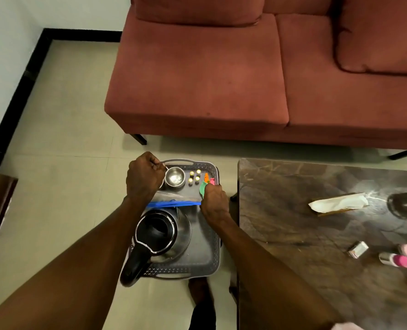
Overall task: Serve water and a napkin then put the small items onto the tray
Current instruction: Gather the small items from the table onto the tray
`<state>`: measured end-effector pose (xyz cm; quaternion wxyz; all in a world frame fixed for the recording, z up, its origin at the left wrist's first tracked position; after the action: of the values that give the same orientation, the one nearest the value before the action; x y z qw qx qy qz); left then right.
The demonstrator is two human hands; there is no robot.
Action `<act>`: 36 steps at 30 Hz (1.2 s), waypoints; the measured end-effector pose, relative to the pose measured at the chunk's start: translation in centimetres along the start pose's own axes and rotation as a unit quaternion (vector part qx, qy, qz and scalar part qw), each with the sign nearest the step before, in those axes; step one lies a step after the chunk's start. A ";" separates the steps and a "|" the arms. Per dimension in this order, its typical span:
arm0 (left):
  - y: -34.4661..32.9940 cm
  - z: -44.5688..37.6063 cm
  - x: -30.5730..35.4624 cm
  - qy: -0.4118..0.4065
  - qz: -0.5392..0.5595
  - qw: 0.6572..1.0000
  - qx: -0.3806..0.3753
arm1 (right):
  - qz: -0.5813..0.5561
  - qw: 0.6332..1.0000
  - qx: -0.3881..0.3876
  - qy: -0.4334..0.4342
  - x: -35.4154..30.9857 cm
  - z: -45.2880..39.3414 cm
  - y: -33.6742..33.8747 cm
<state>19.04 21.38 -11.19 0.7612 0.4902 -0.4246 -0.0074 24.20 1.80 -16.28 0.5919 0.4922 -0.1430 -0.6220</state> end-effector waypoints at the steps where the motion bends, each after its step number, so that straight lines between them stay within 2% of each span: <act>1: -0.1 -0.1 -0.1 0.001 0.001 1.000 -0.002 | 0.004 1.000 -0.001 0.001 0.0 -0.2 -0.1; 12: -1.4 -0.2 0.5 -0.003 -0.008 1.000 -0.013 | -0.017 0.999 -0.029 -0.004 0.7 -0.6 0.1; 19: -3.7 1.1 4.5 -0.037 -0.014 0.999 -0.034 | -0.145 0.987 0.039 -0.065 3.1 0.2 4.9; 25: -9.5 4.1 11.4 -0.106 -0.016 0.990 -0.096 | -0.246 0.953 0.137 -0.114 11.4 2.5 11.4; 29: -15.4 7.8 16.9 -0.142 -0.027 0.979 -0.146 | -0.183 0.958 0.166 -0.145 17.8 5.4 16.7; 36: -26.1 16.8 25.3 -0.201 -0.026 0.948 -0.244 | -0.196 0.941 0.200 -0.191 29.4 9.1 20.5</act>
<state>34.86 -15.41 -11.99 0.7559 0.2887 -0.5413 -0.2288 34.73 -32.99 -9.40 0.3086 0.4905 -0.2758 -0.7669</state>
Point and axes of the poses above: each hand's wrist, its own z-axis away from the middle knuckle, its own y-axis out of the back of the hand, x = y × z, the point moved 5 cm from there along -z, towards the middle knuckle, and after that the axes turned 1 degree about -x, right-handed, at the moved point
